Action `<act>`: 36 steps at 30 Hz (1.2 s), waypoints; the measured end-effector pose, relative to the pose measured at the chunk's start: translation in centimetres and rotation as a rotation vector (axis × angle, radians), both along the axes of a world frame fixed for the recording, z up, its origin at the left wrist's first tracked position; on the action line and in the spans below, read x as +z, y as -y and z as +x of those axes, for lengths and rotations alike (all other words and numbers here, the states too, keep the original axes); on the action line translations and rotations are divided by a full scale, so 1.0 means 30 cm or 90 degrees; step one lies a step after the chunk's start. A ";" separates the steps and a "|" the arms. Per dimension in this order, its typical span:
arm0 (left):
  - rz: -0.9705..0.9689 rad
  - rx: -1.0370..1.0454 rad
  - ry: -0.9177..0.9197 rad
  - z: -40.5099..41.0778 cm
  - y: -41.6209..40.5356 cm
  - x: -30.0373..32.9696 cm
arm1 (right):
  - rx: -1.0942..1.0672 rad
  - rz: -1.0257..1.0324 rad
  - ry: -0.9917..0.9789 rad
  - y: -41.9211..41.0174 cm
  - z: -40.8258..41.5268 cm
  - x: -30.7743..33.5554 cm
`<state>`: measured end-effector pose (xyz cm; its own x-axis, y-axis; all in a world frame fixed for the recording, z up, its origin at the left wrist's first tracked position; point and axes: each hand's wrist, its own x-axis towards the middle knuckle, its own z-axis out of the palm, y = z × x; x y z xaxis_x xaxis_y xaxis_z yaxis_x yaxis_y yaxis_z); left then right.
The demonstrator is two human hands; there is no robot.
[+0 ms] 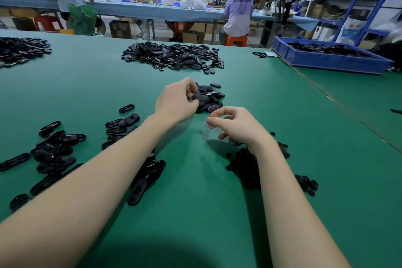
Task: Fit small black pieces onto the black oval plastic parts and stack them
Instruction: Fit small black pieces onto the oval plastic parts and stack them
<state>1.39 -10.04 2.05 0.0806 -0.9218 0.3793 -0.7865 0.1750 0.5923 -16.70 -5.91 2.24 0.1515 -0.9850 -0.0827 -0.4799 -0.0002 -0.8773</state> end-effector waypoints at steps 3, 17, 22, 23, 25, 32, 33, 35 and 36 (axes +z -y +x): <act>0.008 0.048 0.036 -0.035 0.101 0.032 | 0.004 0.000 0.008 -0.001 -0.006 0.003; -0.007 0.010 -0.078 0.018 0.017 -0.004 | 0.055 -0.001 -0.066 0.002 0.003 -0.008; 0.103 -0.113 -0.233 0.074 -0.128 0.039 | 0.162 0.026 -0.175 -0.010 0.037 0.013; 0.130 -0.142 -0.246 0.087 -0.147 0.048 | 0.186 0.026 -0.197 -0.013 0.047 0.020; 0.187 -0.187 -0.237 0.105 -0.176 0.054 | 0.218 0.022 -0.216 -0.019 0.074 0.033; 0.289 -0.248 -0.219 0.120 -0.215 0.021 | 0.373 0.042 -0.330 -0.067 0.165 0.069; 0.286 -0.252 -0.223 0.119 -0.216 0.020 | 0.386 0.038 -0.323 -0.075 0.179 0.069; 0.281 -0.256 -0.224 0.117 -0.219 0.025 | 0.403 0.030 -0.313 -0.091 0.205 0.062; 0.278 -0.254 -0.219 0.117 -0.221 0.028 | 0.409 0.025 -0.315 -0.096 0.217 0.058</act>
<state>4.90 -3.42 2.90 -0.2474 -0.9687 -0.0198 -0.4655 0.1009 0.8793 -10.19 -3.02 3.97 0.6231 -0.7132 -0.3210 -0.7291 -0.3813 -0.5683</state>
